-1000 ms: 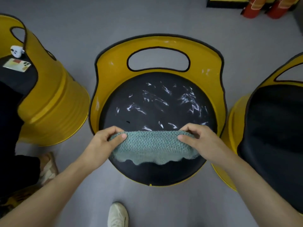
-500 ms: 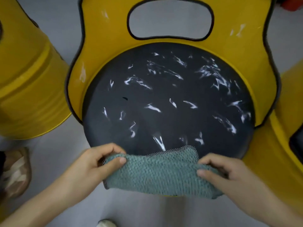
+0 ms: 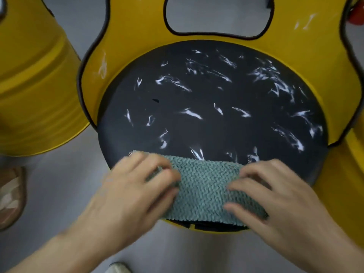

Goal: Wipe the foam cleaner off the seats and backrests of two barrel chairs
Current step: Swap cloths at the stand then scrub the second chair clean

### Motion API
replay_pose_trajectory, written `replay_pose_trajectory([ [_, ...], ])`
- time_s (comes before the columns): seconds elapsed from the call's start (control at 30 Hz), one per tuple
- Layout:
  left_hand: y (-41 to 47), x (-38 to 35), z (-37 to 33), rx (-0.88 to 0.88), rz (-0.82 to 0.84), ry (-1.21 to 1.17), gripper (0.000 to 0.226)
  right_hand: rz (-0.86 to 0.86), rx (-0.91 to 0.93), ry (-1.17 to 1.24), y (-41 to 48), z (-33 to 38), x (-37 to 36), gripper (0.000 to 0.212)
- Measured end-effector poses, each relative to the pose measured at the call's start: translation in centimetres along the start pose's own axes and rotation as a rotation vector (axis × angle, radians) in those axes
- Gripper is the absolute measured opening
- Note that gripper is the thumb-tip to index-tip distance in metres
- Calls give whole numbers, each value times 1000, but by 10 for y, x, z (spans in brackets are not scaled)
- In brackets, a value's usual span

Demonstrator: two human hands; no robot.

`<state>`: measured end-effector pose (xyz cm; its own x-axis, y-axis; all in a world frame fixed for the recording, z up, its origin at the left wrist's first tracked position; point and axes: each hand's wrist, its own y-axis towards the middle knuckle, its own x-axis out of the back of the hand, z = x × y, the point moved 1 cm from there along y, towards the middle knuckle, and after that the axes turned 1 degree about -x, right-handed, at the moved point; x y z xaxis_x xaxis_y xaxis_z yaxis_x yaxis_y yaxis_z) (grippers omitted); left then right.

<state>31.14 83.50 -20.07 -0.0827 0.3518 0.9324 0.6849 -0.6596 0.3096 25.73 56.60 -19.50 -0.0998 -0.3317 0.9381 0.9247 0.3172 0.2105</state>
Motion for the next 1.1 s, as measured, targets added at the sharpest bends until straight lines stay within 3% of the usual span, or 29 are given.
replay_pose_trajectory([
  [0.17, -7, -21, -22, -40, 188, 8, 51, 182, 21, 55, -2, 15, -14, 42],
  [0.3, -6, -19, -28, -21, 36, 4, 23, 199, -1, 81, -2, 12, -16, 37],
  [0.43, 8, -2, -35, 74, -93, -110, 22, 189, -87, 347, 11, 5, -1, 28],
  [0.57, 33, 20, -47, 360, -266, -505, 21, -6, -151, 650, 33, 5, 12, 14],
  [0.7, 56, 32, -53, 505, -325, -1057, 21, -227, -176, 668, 48, 5, 25, 38],
  [0.8, 65, 36, -53, 584, -246, -1431, 19, -153, -148, 723, 53, -4, 34, 73],
  [0.87, 69, 36, -52, 647, -176, -1594, 19, -17, -202, 972, 54, -9, 35, 85],
  [0.97, 74, 36, -56, 677, -101, -1787, 23, 162, -257, 1526, 50, -9, 33, 59],
  [1.03, 75, 30, -58, 758, -112, -1772, 22, 193, -322, 1523, 46, -7, 28, 41],
  [1.1, 74, 16, -54, 867, -118, -1660, 26, 131, -437, 1355, 42, -11, 22, 31],
])
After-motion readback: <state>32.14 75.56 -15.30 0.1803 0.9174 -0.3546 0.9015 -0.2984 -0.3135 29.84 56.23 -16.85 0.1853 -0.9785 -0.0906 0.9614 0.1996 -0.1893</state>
